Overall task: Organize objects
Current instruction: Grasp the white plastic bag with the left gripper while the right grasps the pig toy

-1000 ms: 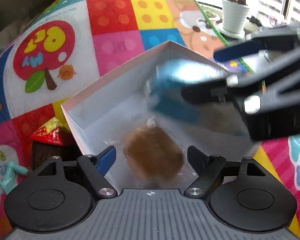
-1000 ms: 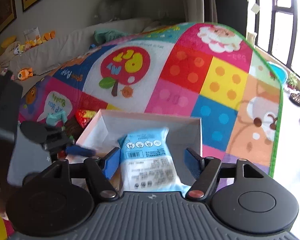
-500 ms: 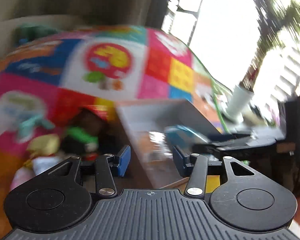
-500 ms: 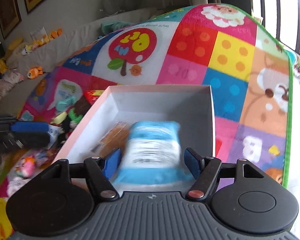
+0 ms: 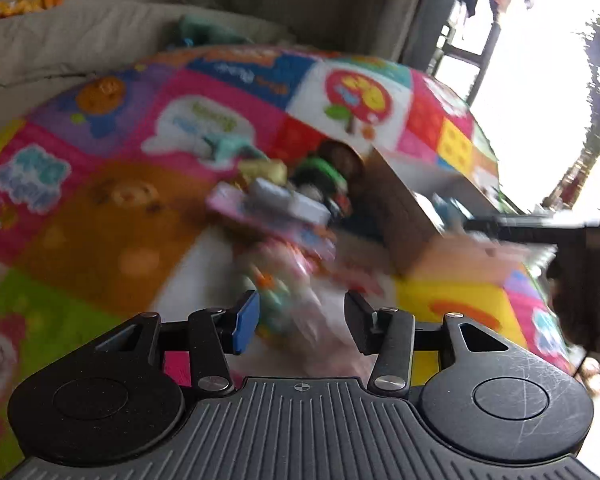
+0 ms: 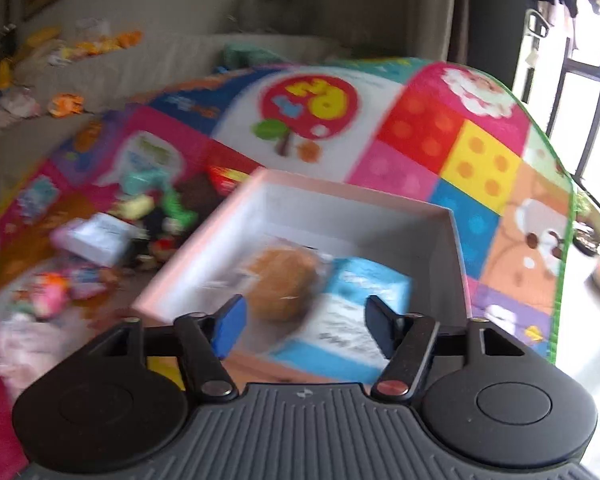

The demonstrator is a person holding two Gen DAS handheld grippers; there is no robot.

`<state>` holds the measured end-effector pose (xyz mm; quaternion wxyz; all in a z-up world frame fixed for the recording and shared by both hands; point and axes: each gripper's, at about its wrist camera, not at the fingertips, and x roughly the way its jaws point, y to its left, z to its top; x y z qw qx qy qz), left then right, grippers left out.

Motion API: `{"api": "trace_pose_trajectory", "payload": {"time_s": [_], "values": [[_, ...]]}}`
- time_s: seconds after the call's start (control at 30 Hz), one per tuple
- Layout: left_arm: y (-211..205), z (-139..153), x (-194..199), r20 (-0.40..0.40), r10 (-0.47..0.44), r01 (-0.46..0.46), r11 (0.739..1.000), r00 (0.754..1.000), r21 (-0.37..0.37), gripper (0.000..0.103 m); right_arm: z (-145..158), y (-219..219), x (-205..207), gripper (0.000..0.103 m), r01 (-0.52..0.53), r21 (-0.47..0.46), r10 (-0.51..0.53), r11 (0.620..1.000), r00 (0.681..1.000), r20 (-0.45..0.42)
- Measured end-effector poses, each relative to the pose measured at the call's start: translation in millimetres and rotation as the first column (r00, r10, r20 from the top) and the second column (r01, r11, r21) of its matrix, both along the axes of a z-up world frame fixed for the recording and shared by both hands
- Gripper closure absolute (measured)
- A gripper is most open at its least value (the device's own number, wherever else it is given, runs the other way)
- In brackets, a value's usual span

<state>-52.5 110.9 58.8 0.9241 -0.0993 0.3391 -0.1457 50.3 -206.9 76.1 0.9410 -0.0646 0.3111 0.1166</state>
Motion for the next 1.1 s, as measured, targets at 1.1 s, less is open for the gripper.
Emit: {"api": "trace_pose_trajectory", "payload": {"time_s": [1.1], "values": [[79.0,-28.8,-39.7,-0.003,0.284,-0.284,0.958,0.959,-0.033,0.084,-42.7,209.7,-14.7,0.032,-0.341,0.074,0.348,0.937,0.931,-0.111]]}}
